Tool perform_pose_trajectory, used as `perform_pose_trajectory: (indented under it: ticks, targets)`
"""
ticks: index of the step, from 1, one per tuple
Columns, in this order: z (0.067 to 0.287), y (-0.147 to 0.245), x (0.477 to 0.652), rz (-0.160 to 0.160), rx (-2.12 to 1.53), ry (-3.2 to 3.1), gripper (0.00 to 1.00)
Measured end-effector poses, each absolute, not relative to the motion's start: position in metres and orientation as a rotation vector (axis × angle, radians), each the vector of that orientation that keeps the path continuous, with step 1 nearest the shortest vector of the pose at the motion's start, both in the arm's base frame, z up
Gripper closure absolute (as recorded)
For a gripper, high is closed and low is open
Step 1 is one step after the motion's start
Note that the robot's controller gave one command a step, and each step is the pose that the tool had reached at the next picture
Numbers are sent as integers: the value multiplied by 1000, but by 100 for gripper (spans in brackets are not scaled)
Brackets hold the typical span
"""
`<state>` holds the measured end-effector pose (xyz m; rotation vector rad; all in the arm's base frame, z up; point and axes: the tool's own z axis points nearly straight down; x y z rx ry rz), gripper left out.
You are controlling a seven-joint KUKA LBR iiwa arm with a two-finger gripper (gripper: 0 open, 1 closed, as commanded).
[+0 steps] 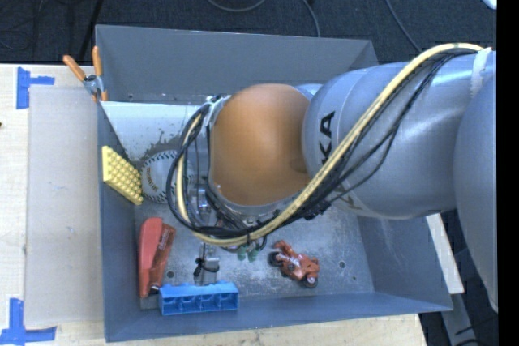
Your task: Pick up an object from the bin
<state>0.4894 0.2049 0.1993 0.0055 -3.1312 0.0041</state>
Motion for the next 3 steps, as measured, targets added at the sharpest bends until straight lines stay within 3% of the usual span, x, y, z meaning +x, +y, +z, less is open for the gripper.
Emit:
perform_pose_trajectory:
  ticks: [1,2,3]
  targets:
    - [204,204,491,1,-1,-3139,0]
    - [166,213,488,-1,77,-3142,0]
    - [105,215,478,0,45,-3139,0]
